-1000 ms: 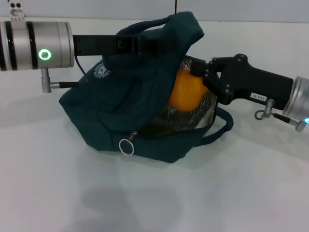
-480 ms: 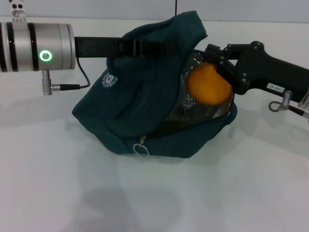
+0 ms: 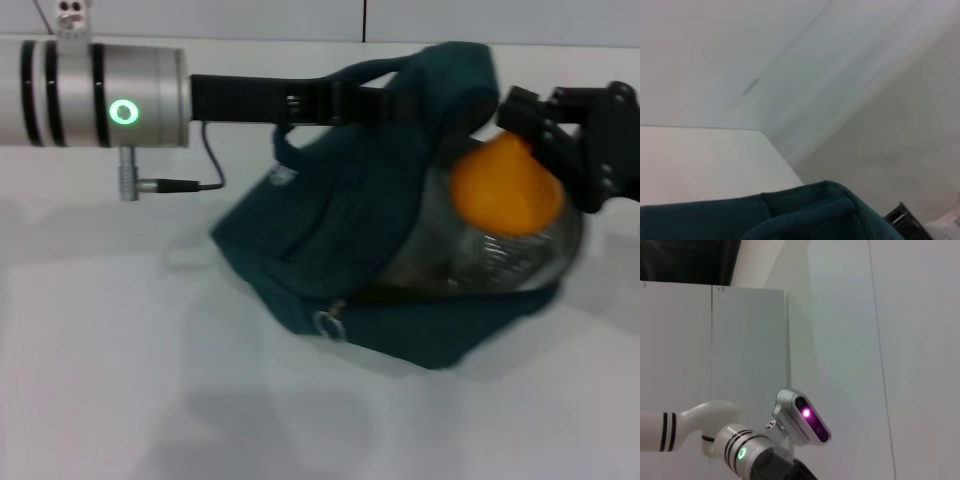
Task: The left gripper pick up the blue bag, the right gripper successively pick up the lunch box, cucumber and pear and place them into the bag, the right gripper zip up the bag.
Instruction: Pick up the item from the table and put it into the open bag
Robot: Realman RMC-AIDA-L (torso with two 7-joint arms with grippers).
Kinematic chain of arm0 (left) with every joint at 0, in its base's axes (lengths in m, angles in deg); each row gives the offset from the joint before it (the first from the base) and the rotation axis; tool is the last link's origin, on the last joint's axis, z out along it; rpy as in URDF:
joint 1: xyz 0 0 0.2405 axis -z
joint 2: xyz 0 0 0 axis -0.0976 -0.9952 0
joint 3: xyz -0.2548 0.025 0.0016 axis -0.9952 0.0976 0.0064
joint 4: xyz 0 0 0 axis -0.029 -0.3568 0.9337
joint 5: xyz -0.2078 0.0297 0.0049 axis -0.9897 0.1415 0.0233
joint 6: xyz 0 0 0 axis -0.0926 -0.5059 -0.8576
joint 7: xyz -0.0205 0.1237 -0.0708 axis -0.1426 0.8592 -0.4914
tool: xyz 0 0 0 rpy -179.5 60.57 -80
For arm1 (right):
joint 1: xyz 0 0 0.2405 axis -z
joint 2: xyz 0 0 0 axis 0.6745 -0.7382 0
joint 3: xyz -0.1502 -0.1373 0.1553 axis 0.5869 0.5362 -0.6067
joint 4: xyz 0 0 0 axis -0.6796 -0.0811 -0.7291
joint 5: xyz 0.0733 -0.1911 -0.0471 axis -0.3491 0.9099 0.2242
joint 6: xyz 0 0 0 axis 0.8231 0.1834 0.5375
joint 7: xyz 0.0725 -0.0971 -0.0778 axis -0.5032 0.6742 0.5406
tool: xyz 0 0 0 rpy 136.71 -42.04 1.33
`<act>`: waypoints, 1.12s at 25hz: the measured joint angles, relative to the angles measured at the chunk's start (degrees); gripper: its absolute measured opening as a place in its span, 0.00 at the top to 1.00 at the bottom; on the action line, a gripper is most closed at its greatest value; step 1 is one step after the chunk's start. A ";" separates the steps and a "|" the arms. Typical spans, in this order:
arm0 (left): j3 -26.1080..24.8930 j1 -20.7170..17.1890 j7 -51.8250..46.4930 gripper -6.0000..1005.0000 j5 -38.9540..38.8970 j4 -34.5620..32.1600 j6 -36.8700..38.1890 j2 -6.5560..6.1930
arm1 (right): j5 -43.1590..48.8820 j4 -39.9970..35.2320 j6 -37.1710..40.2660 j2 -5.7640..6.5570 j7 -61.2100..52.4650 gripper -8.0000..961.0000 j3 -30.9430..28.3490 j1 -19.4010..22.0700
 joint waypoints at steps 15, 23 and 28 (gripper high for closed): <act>3.73 7.65 0.42 0.93 -1.35 11.88 -6.61 -0.63 | 9.81 1.90 8.92 1.73 -1.63 0.93 -7.84 5.27; -2.33 6.27 3.81 0.93 3.64 12.44 -6.66 -0.39 | 13.16 2.86 7.44 -0.22 -3.51 0.92 -8.08 0.89; -2.70 4.88 5.40 0.93 3.69 12.51 -6.66 -0.67 | 13.08 2.34 6.52 -1.15 -4.09 0.92 -8.25 -3.07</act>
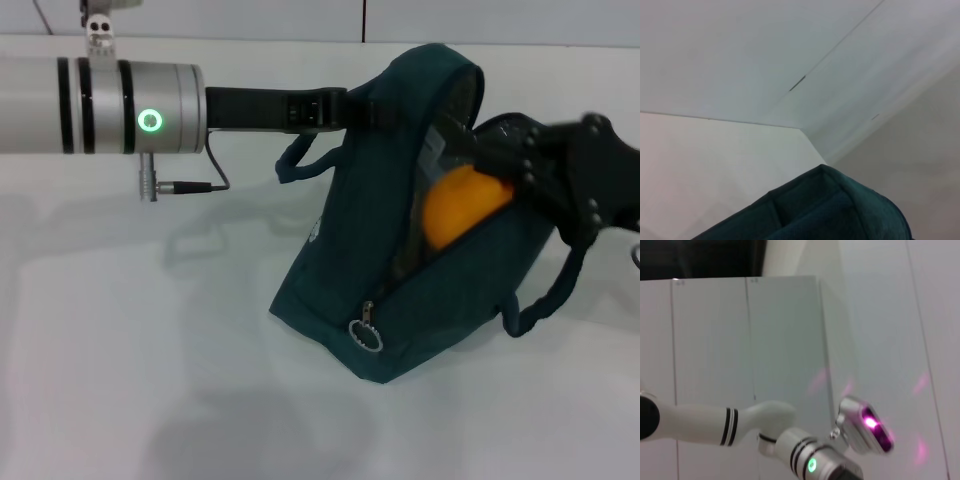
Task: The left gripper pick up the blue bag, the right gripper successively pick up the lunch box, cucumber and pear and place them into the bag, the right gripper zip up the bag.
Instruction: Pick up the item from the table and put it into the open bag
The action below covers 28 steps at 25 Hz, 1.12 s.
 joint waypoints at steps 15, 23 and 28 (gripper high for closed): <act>-1.39 -1.92 1.50 0.93 -0.29 0.05 0.15 0.11 | 7.43 0.62 -5.27 -3.20 -3.28 0.91 2.00 -6.50; -1.50 -2.54 1.59 0.93 -0.36 -0.14 0.15 -0.03 | 7.60 0.63 -5.92 -2.65 -6.27 0.90 5.19 -3.90; -1.54 -2.63 1.62 0.93 -0.44 -0.17 0.07 -0.15 | 7.59 0.12 -7.73 -2.08 -8.13 0.90 4.50 -2.44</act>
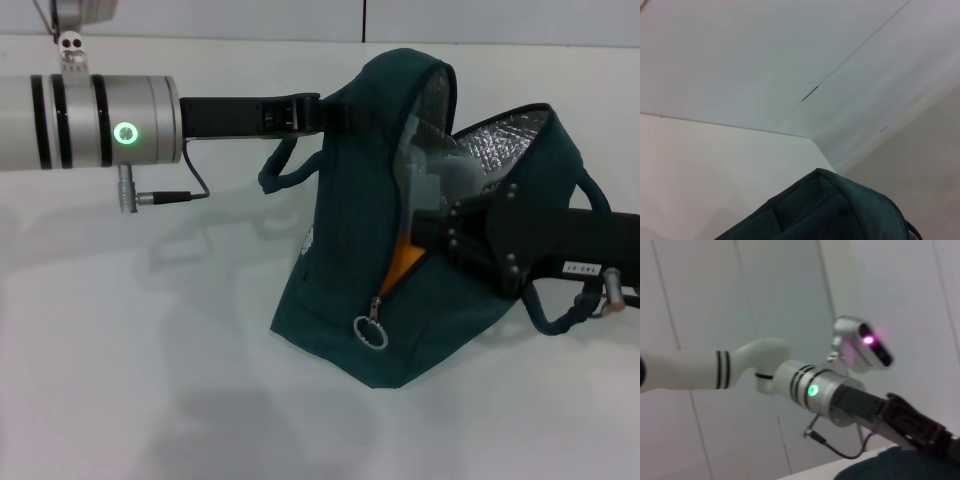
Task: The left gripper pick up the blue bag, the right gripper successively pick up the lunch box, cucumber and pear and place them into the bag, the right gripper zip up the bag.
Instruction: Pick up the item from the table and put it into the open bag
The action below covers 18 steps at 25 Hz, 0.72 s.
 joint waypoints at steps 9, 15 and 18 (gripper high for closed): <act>-1.32 0.11 1.50 0.93 -0.07 0.16 -0.02 0.23 | -0.44 -0.19 1.00 -0.55 -1.26 0.89 -2.12 0.19; -1.57 -0.37 2.53 0.93 -0.14 0.23 -0.05 0.42 | -0.46 -0.26 8.84 -0.43 0.98 0.75 -9.20 2.78; -2.25 -0.79 3.33 0.93 -0.26 0.66 -0.07 0.53 | -0.31 -0.17 12.44 0.53 2.87 0.58 -14.43 6.66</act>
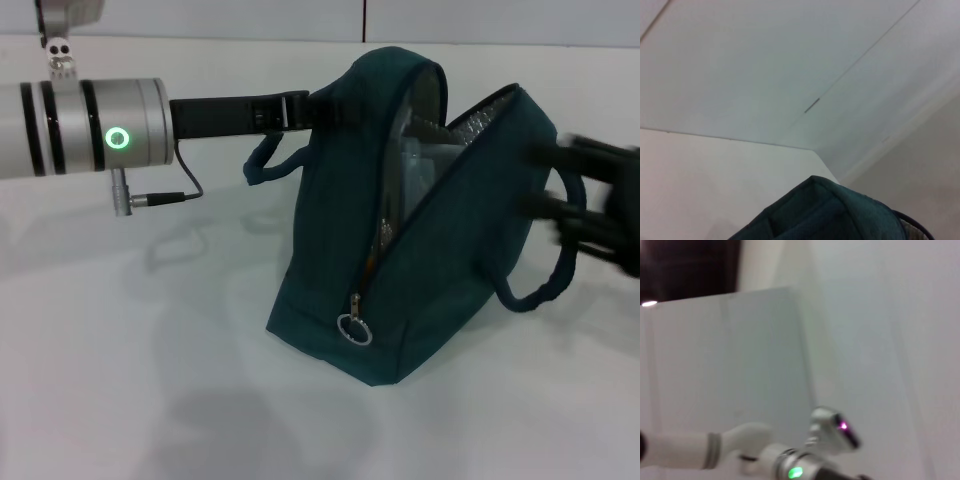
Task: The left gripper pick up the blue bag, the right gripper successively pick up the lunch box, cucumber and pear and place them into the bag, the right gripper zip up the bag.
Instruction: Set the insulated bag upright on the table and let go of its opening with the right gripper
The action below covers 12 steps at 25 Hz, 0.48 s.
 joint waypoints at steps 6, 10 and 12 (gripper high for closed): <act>-2.11 -0.59 1.41 0.93 -0.05 1.50 0.00 0.06 | 0.16 0.56 -1.42 0.29 5.02 0.31 -9.52 10.57; -2.79 -0.64 1.83 0.93 -0.05 1.78 0.01 0.07 | 0.32 1.98 -4.91 -0.43 7.03 0.20 -10.79 13.36; -2.88 -0.62 1.91 0.93 -0.04 1.78 -0.02 0.06 | 0.79 3.73 -6.99 -0.46 7.57 0.20 -10.55 12.57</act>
